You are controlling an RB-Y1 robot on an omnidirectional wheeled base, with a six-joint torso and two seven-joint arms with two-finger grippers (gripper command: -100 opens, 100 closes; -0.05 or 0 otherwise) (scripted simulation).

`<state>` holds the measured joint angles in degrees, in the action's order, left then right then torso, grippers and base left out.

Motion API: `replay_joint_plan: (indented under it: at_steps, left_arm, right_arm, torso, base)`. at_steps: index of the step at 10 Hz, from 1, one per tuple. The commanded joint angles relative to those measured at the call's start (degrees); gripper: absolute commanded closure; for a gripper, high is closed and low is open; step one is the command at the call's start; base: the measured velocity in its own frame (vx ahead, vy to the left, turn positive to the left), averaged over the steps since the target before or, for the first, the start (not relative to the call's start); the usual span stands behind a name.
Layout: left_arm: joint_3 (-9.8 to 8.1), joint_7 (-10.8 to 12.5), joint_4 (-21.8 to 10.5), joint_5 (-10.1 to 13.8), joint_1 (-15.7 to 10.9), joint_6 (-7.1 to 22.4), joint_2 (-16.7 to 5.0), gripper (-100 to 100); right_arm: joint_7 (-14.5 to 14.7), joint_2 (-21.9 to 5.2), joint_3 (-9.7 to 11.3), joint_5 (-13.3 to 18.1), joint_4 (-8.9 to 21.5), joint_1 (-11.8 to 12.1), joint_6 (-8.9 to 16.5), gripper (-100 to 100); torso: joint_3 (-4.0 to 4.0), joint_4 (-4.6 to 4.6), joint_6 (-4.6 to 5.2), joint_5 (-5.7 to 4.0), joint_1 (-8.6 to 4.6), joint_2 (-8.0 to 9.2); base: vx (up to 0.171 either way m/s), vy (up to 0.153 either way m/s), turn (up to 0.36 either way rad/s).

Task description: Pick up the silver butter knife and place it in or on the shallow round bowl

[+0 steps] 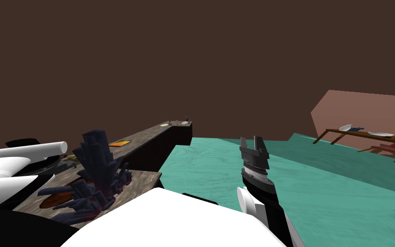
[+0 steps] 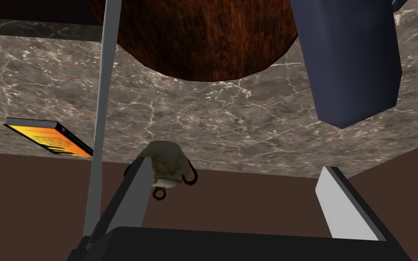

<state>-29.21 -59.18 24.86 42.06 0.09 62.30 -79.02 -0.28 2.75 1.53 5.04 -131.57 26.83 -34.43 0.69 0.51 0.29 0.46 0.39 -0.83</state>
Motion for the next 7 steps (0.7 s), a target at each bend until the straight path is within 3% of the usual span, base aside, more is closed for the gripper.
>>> replay_joint_plan:
  at_steps: [1,3,4,6,7]
  left_arm:
    - [1.26,-2.5,-2.9,-0.5,-2.9,-1.3,-1.1,-100]
    - [1.26,-2.5,-5.5,-0.5,-4.4,-1.3,-1.1,-100]
    - [0.50,-3.7,-5.3,0.5,-4.4,0.4,-3.2,-100]
    - [0.17,-3.1,-4.5,0.7,-3.5,0.5,-2.9,-100]
    - [0.29,-3.5,-4.9,0.6,-3.8,0.3,-3.0,0]
  right_arm:
    - [0.0,0.0,0.0,0.0,0.0,0.0,0.0,0]
    - [0.0,0.0,0.0,0.0,0.0,0.0,0.0,0]
    - [0.0,0.0,0.0,0.0,0.0,0.0,0.0,0]
    - [0.0,0.0,0.0,0.0,0.0,0.0,0.0,0]
    - [0.0,0.0,0.0,0.0,0.0,0.0,0.0,0]
  torso:
    - [0.00,0.00,0.00,0.00,0.00,0.00]
    - [0.02,0.01,0.00,0.04,0.10,-0.03]
    - [0.02,0.01,-0.01,0.05,0.13,-0.03]
    - [0.00,0.00,0.00,0.01,0.01,0.00]
    - [0.01,0.00,0.00,0.03,0.06,-0.01]
  base:
    - [-0.004,-0.015,-0.008]
    - [-0.001,-0.001,-0.006]
    - [-0.001,-0.017,0.056]
    - [-0.006,-0.020,0.022]
    - [0.000,0.000,0.000]
